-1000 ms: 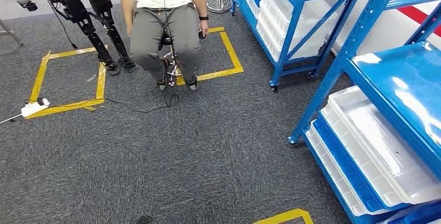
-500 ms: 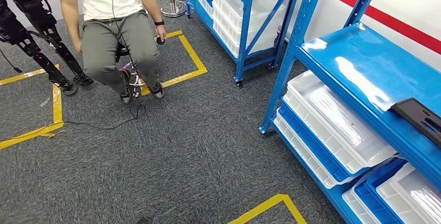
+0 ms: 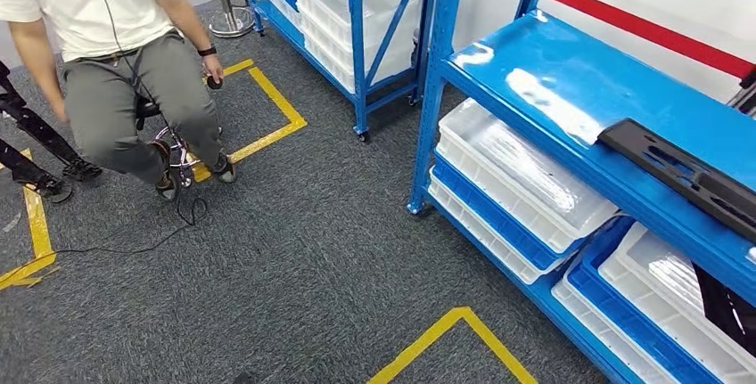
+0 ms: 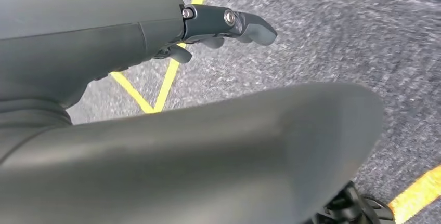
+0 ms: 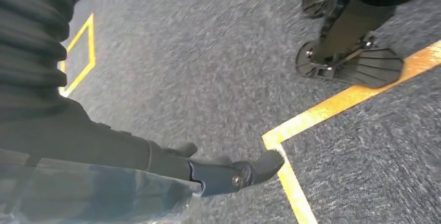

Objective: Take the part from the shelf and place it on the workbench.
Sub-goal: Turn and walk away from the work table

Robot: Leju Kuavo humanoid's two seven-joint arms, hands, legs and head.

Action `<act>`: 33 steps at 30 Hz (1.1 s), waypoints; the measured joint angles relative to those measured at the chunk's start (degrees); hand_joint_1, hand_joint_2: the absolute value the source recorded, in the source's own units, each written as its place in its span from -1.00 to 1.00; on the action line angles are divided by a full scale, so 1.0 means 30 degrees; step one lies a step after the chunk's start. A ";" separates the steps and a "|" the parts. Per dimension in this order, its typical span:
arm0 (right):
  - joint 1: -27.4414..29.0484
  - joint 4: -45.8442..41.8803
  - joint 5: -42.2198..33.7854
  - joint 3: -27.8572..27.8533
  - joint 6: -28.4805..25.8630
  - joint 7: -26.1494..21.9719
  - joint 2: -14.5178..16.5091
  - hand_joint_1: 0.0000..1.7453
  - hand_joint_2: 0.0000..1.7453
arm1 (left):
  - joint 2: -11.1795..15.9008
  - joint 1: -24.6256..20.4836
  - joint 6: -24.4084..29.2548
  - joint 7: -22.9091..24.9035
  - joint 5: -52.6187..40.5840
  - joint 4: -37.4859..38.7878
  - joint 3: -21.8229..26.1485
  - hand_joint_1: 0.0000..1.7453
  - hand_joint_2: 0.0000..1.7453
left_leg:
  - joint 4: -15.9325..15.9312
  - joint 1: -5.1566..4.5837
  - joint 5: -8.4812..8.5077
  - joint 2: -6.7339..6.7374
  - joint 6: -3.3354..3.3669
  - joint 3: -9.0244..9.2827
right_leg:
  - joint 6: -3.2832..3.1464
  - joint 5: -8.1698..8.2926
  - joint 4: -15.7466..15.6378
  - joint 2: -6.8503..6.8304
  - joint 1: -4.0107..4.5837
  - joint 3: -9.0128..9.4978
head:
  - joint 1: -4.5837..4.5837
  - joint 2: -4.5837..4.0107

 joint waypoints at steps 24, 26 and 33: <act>-0.0036 0.0007 0.0607 -0.0149 -0.0049 0.0098 0.0146 -1.00 1.00 | 0.0046 0.0159 0.0109 0.0036 -0.0302 0.0058 0.0353 -1.00 -1.00 | -0.0464 0.0150 0.0419 -0.1523 0.0573 -0.0053 | -0.0039 -0.1757 0.5073 0.1462 -0.0107 -0.2975 | -0.0014 0.0004; 0.0014 0.0007 0.0634 -0.0155 -0.0051 0.0102 0.0131 -1.00 1.00 | 0.0049 0.0173 0.0040 -0.0040 -0.0319 0.0058 0.0355 -1.00 -1.00 | -0.0450 0.0162 0.0355 -0.1031 0.0473 0.0002 | 0.0329 -0.0930 0.2913 0.1028 -0.0198 -0.1650 | 0.0002 0.0004; -0.0054 0.0006 0.0740 -0.0166 -0.0053 0.0197 0.0213 -1.00 1.00 | 0.0142 0.0117 0.0031 -0.0071 -0.0366 0.0062 0.0361 -1.00 -1.00 | -0.0239 0.0142 -0.0207 -0.0314 -0.0315 0.0430 | -0.0277 0.0158 -0.0368 0.0503 -0.0228 0.0161 | -0.0102 0.0004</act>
